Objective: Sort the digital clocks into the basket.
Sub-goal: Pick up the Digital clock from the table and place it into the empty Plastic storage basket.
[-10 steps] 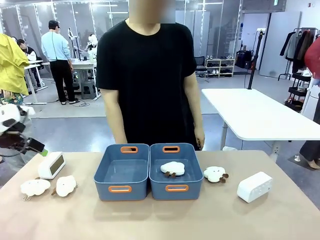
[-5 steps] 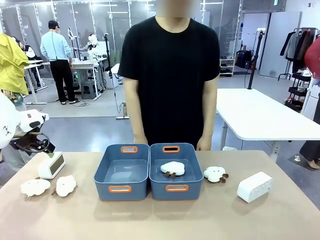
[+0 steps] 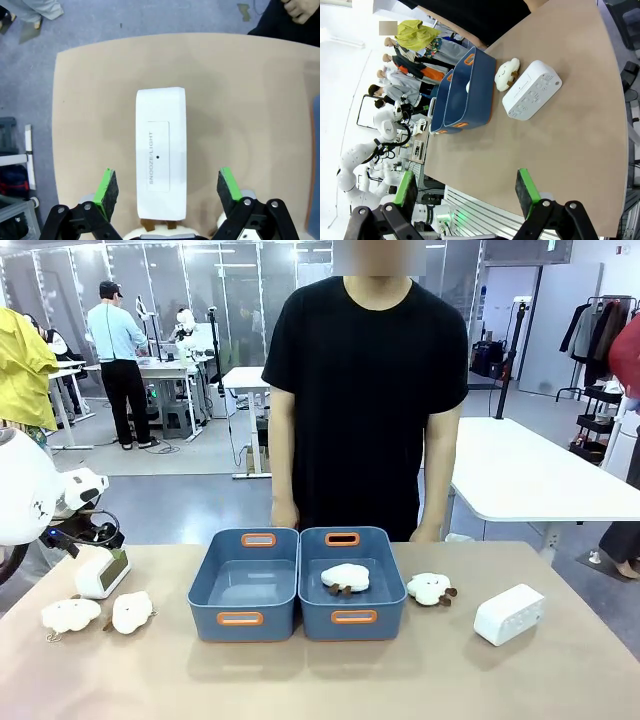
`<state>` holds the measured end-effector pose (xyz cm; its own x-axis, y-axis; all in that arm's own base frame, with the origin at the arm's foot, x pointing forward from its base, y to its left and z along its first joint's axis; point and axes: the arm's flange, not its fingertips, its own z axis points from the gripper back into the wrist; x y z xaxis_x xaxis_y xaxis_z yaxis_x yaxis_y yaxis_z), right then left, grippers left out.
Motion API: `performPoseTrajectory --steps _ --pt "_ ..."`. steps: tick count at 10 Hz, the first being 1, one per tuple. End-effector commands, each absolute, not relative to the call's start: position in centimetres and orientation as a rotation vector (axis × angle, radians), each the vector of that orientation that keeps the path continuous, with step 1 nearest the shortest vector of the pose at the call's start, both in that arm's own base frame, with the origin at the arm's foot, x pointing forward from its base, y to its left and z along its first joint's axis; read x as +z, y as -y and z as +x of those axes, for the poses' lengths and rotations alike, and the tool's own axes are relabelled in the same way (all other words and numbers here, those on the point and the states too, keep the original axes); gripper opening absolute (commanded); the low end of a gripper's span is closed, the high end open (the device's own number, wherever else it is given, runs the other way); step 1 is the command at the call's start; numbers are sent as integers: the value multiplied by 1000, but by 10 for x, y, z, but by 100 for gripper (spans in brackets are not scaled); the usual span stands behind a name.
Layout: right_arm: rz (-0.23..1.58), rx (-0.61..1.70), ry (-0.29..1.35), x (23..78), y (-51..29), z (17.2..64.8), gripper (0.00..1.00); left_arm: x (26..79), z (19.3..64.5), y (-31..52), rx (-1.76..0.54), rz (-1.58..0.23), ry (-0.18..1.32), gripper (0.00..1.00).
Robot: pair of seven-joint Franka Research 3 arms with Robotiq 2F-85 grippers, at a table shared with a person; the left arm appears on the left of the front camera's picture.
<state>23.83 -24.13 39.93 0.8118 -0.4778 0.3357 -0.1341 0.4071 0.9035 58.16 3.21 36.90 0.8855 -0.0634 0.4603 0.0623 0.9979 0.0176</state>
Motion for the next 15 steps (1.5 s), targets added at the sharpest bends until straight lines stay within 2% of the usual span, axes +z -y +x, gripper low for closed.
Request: performPoseTrajectory --steps 1,4,8,9,10,11,12,14,15 --pt "1155 -226 624 401 241 238 100 369 581 -34 -70 11 479 100" --pt "1155 -226 624 401 241 238 100 369 581 -31 -68 3 478 100" --pt "1155 -226 624 401 241 238 100 338 607 -35 -1 43 398 100" --pt "1155 -226 624 401 241 238 100 334 609 -36 -12 36 384 93" --pt "1155 -226 624 401 241 238 100 333 610 -37 -8 23 387 43" --pt "1155 -226 624 401 241 238 100 333 609 -36 -25 21 388 37" --pt "1155 -226 624 401 241 238 100 332 608 -37 -16 21 389 0" --pt "1155 -226 624 401 241 238 100 329 608 -38 -9 8 379 0" --pt "1155 -226 624 401 241 238 100 328 607 -39 2 5 372 15"
